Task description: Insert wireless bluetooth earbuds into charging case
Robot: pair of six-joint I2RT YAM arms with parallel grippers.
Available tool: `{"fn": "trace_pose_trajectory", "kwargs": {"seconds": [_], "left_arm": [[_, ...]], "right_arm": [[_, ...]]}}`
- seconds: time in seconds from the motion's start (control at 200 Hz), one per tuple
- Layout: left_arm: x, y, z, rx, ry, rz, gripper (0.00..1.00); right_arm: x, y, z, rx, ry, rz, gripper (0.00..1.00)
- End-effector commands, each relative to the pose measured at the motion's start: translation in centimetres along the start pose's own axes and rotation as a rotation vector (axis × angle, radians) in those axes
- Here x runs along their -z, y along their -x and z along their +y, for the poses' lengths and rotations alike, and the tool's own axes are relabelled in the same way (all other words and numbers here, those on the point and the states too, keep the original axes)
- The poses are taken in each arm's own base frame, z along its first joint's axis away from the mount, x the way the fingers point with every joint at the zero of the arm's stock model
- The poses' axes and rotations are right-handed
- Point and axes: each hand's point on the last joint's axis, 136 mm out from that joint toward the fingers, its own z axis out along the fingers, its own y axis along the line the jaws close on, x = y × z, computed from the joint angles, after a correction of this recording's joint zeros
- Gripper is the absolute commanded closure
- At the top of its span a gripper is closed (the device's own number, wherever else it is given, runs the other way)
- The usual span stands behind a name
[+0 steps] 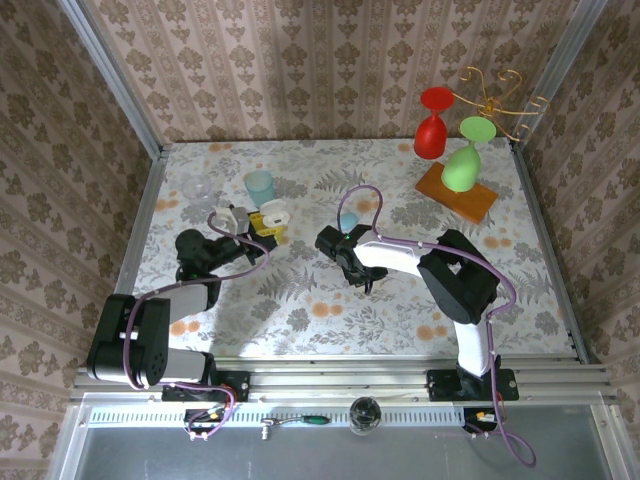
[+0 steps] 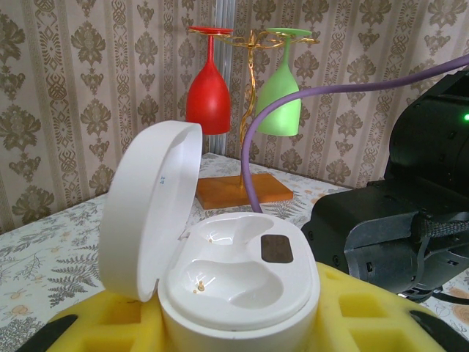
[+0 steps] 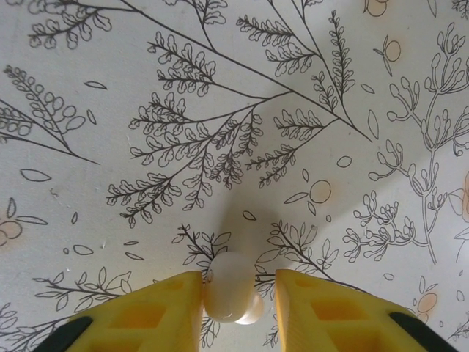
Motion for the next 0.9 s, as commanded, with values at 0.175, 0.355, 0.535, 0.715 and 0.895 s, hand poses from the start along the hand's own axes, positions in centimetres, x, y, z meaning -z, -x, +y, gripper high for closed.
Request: {"fn": "trace_pose_trajectory", "kwargs": {"seconds": [0.175, 0.355, 0.535, 0.715, 0.895], "left_arm": [[-0.3, 1.6, -0.3, -0.071, -0.037, -0.032, 0.8], [-0.3, 1.6, -0.4, -0.071, -0.039, -0.033, 0.8], [-0.4, 1.6, -0.5, -0.072, -0.042, -0.032, 0.8], [-0.4, 1.5, -0.4, -0.07, -0.041, -0.032, 0.8], [-0.4, 1.5, -0.4, -0.07, -0.04, -0.033, 0.8]], "right_arm": [[1.3, 1.1, -0.7, -0.006, -0.017, -0.044, 0.65], [1.1, 1.1, -0.5, -0.001, -0.025, -0.044, 0.65], [1.1, 1.4, 0.1, -0.008, 0.003, -0.057, 0.66], [0.7, 1.5, 0.6, -0.005, 0.017, -0.046, 0.71], [0.7, 1.3, 0.3, 0.002, 0.0, -0.041, 0.8]]}}
